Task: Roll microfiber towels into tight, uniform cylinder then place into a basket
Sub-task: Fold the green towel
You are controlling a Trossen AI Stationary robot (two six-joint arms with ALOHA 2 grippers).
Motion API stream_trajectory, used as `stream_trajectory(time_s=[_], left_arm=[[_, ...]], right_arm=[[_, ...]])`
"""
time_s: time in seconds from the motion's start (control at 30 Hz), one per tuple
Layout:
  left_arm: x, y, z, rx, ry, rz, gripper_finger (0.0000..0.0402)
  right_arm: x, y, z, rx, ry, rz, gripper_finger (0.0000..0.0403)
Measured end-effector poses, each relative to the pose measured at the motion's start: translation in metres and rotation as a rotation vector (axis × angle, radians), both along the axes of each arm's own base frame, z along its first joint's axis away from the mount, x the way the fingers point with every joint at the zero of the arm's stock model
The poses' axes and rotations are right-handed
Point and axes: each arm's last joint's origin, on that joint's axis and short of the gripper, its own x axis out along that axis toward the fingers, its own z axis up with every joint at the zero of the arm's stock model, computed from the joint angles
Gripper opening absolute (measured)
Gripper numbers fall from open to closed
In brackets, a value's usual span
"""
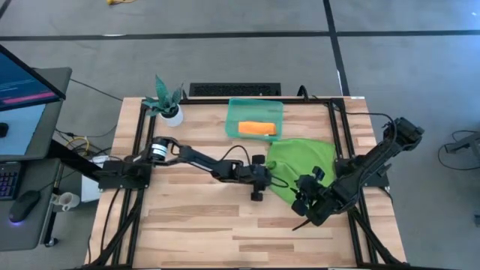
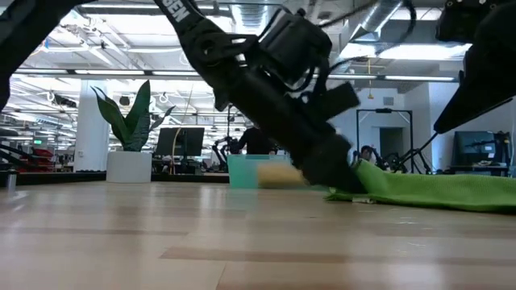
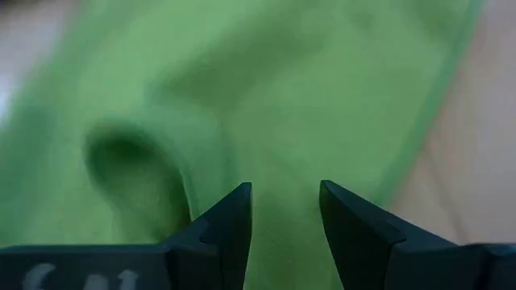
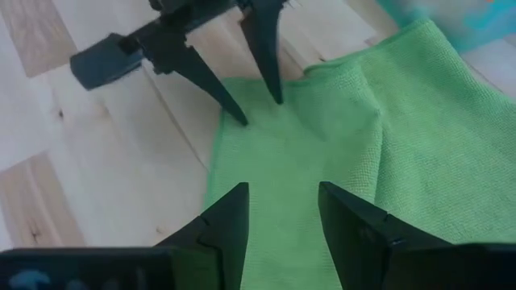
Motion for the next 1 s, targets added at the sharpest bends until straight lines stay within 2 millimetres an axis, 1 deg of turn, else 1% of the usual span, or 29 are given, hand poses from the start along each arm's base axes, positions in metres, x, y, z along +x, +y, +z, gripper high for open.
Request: stream_trajectory(time_s=[0.13,0.27,0.33,0.43,0.57,0.7,0.8,1.0], left_arm=[[-0.005,-0.005,-0.002,-0.059,0.076,0.041,0.0139],[-0.013,-0.019,-0.006,-0.138,0.161,0.064,0.0139],[-0.018,-0.031,-0.009,-0.197,0.219,0.063,0.0139],[-0.028,-0.055,-0.008,-0.253,0.281,0.051,0.0139],[-0.04,-0.087,-0.007,-0.276,0.322,0.042,0.0139],[-0.05,-0.117,-0.005,-0.305,0.326,0.033,0.0139],[-0.056,-0.132,-0.005,-0.274,0.303,0.065,0.0139],[-0.066,-0.148,-0.003,-0.264,0.287,0.097,0.0139]], right_arm=[[0.0,0.0,0.0,-0.002,0.002,-0.001,0.0173],[0.001,0.0,0.0,0.003,-0.003,-0.004,0.0173],[0.001,0.0,0.0,0.011,-0.008,-0.014,0.0173],[0.001,0.0,0.0,0.012,-0.009,-0.015,0.0173],[0.001,0.0,0.0,0.015,-0.013,-0.015,0.0173],[0.003,0.002,0.001,0.033,-0.031,-0.015,0.0173],[0.004,0.005,0.001,0.06,-0.055,-0.006,0.0173],[0.005,0.017,0.004,0.128,-0.125,0.031,0.0173]])
